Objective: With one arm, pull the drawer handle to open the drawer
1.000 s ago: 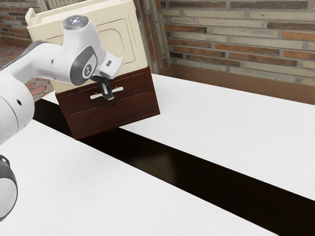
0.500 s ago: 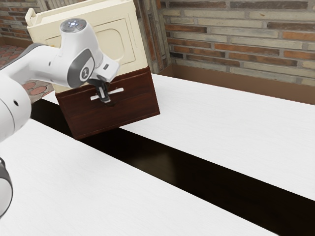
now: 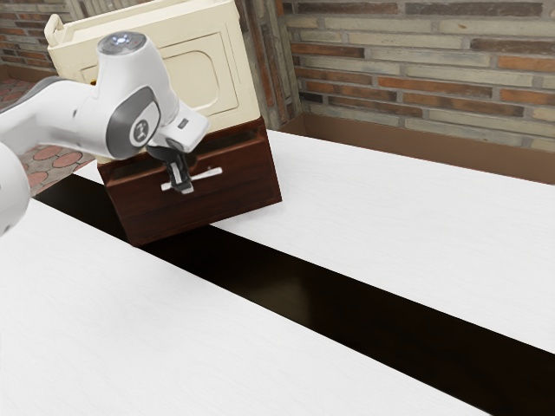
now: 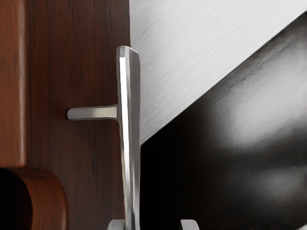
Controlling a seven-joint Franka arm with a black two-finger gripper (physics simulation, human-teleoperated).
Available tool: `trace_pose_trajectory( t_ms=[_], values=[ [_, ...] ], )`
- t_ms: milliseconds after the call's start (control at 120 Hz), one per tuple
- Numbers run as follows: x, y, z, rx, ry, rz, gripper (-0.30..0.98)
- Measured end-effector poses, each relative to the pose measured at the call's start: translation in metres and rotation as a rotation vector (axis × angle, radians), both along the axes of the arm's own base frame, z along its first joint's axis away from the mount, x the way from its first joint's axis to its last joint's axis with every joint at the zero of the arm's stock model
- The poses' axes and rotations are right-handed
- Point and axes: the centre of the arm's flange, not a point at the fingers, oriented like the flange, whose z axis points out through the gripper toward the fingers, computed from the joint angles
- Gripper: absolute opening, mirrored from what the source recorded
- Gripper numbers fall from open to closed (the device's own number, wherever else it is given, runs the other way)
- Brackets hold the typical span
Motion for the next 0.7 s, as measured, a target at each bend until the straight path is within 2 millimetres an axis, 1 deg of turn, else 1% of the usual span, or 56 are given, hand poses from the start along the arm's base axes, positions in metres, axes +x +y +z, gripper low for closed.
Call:
trace_pose_trajectory(
  t_ms=[275,483,700],
  values=[
    [-0.005,-0.022,-0.004,-0.024,0.030,-0.027,0.08],
    [-0.018,-0.028,-0.004,-0.040,0.043,-0.026,0.09],
    [-0.025,-0.046,-0.009,-0.068,0.055,-0.046,0.09]
  ],
)
